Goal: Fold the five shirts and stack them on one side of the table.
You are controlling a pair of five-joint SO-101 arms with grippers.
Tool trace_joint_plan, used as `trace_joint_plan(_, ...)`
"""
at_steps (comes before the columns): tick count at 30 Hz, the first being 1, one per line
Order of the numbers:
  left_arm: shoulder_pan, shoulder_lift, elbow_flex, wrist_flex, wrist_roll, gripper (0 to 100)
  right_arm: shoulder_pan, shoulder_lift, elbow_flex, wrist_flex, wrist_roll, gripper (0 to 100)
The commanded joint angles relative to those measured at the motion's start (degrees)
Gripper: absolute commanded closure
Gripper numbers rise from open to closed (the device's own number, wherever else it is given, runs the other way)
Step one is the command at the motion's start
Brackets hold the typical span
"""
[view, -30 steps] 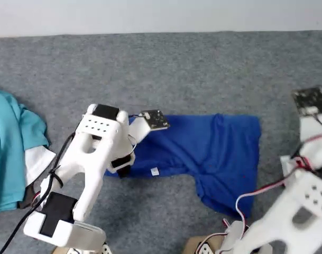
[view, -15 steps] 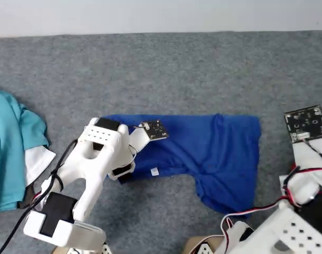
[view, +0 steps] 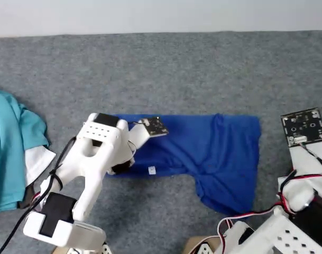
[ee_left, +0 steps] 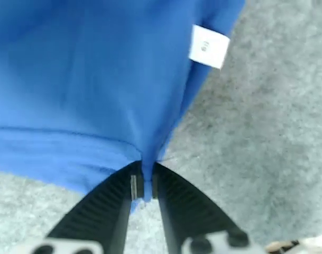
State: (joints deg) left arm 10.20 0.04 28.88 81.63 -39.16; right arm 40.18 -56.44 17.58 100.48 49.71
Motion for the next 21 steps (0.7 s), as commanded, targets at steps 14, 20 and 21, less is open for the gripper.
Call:
trace_joint_plan(14, -10.90, -2.11, -1.63, 0.00, -7.03, 100, 0.66, -0.57, -0.26, 2.42, 0.53, 83.7)
trace_joint_plan(20, -13.10, -2.55, -1.80, 0.26, -9.05, 100, 0.66, -0.57, -0.26, 2.42, 0.53, 83.7)
trace_joint_plan(21, -13.10, -2.55, -1.80, 0.35, -9.05, 100, 0.66, -0.57, -0.26, 2.42, 0.53, 83.7)
